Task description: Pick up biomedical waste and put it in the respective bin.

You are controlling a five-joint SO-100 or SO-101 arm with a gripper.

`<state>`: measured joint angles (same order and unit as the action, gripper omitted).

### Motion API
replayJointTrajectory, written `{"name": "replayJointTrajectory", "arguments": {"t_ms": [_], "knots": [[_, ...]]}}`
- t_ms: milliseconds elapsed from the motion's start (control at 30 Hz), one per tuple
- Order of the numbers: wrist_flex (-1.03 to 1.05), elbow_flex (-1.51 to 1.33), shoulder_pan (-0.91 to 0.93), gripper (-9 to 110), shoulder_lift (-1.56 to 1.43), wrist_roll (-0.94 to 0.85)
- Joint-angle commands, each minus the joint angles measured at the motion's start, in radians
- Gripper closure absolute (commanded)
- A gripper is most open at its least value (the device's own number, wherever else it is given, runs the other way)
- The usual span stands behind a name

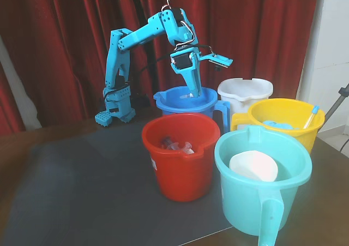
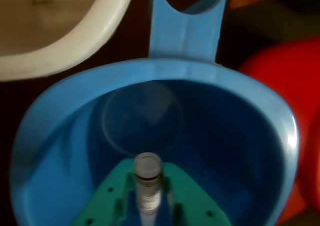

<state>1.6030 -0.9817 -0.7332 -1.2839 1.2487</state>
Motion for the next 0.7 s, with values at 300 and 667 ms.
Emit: {"name": "replayJointTrajectory", "arguments": {"t_ms": [300, 667], "knots": [[0.037, 0.048, 0.012, 88, -0.017, -0.032], [0.267, 0.17, 0.14, 89, -0.256, -0.255]]}}
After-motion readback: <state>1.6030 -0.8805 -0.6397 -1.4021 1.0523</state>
